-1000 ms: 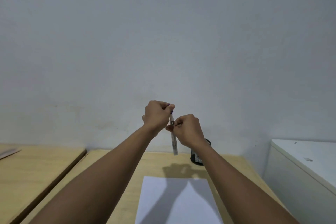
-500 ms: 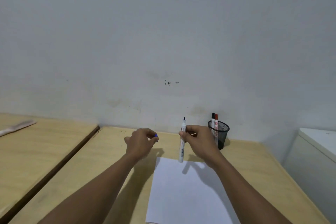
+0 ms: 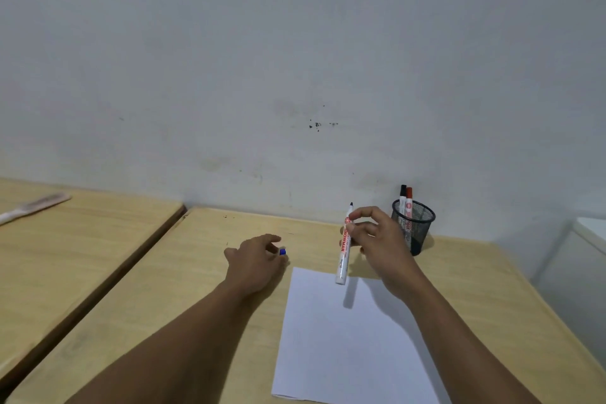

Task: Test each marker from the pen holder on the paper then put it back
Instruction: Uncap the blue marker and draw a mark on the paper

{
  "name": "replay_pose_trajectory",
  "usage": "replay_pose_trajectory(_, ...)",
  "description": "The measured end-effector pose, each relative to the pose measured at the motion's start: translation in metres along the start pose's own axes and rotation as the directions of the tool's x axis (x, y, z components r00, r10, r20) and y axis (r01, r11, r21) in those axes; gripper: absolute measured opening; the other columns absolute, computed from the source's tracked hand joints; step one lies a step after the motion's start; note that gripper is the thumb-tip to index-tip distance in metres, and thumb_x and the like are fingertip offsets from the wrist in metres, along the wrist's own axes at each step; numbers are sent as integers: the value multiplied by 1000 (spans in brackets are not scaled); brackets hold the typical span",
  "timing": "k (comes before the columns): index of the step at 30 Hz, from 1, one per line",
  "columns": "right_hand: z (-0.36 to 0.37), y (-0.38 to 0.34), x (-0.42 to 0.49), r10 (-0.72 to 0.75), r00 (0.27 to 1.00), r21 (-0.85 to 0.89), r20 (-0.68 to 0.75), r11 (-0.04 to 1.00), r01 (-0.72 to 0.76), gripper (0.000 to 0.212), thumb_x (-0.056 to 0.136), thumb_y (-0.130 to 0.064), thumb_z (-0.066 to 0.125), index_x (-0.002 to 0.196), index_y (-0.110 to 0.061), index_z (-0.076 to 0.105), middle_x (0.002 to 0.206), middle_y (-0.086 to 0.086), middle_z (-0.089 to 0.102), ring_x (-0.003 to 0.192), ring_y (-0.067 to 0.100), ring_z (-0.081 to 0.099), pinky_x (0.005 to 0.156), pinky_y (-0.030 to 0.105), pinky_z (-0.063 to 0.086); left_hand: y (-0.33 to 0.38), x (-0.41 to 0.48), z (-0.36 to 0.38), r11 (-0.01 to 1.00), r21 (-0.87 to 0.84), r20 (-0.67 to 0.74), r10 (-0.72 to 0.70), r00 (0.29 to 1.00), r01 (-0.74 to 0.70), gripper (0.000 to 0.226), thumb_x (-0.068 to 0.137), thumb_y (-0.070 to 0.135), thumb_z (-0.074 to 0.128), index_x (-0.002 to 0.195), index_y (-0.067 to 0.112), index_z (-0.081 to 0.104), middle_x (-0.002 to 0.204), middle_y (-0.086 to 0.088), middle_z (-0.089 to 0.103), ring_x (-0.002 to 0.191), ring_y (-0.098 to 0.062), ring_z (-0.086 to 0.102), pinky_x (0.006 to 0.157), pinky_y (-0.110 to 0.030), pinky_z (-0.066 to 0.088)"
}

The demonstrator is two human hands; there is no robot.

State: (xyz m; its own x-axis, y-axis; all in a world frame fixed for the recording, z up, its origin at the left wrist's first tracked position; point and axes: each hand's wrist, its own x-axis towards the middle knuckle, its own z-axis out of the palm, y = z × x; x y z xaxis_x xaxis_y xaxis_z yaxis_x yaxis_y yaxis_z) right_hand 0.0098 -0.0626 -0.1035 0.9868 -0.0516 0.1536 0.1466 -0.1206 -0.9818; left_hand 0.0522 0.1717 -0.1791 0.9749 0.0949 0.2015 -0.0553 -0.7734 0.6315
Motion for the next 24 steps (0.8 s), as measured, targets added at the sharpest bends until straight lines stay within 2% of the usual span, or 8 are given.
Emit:
replay_pose_trajectory(1,0,0,0,56,998,131,33,990,-60,12,99,-10,59,100,-19,67,85,11,76,71,17,70,61,29,43,-2,-4,1,1000,-29,-22,-4,1000,3,39,82,49,65,118,38,57,105,17,62,101,-5,61,86,-36,22)
replay_pose_trajectory(3,2,2,-3,165,975,409,146,888,-212,21,99,-3,55,112,-13,69,87,10,75,73,17,70,69,34,47,-6,-20,3,999,-27,-96,27,995,-30,42,78,58,62,113,37,53,110,20,54,103,4,53,88,-35,22)
replay_pose_trajectory(5,8,10,-4,185,955,490,232,826,-279,27,95,0,61,120,-9,67,89,9,71,75,17,69,67,35,52,-6,-42,3,996,-54,-93,71,993,-76,40,79,60,60,110,38,50,106,21,52,99,8,48,92,-35,24)
replay_pose_trajectory(7,20,22,-3,173,957,437,234,860,-262,23,93,-3,66,116,-8,68,86,11,68,73,18,67,62,36,55,-4,-59,-2,987,-102,-29,119,992,-122,36,79,55,62,109,40,51,103,21,55,99,9,45,97,-36,25)
replay_pose_trajectory(9,35,32,-1,138,975,273,173,945,-182,12,95,-12,67,106,-7,68,82,12,67,66,21,64,56,34,53,-4,-65,-7,979,-41,35,199,979,-197,34,76,57,61,106,41,58,104,24,57,104,8,45,101,-38,23)
replay_pose_trajectory(11,49,41,3,79,987,97,143,991,-93,19,97,-20,66,99,-1,69,78,12,67,63,22,61,53,35,51,-6,-62,-7,964,55,113,251,961,-258,39,72,64,60,104,42,65,111,25,59,113,1,44,104,-42,20)
replay_pose_trajectory(17,72,66,17,22,993,-129,119,992,-6,23,95,-20,64,73,-12,67,61,9,62,52,23,54,48,33,45,-10,-59,-4,945,155,175,262,949,-289,51,70,75,57,109,45,70,114,26,55,117,-4,39,109,-56,18)
replay_pose_trajectory(24,71,85,22,-52,995,-288,84,955,74,25,95,-24,62,82,-4,69,62,-2,68,51,8,62,55,20,50,-6,-59,-8,948,191,201,217,955,-256,57,67,80,59,114,48,68,124,23,52,125,-8,34,111,-66,10)
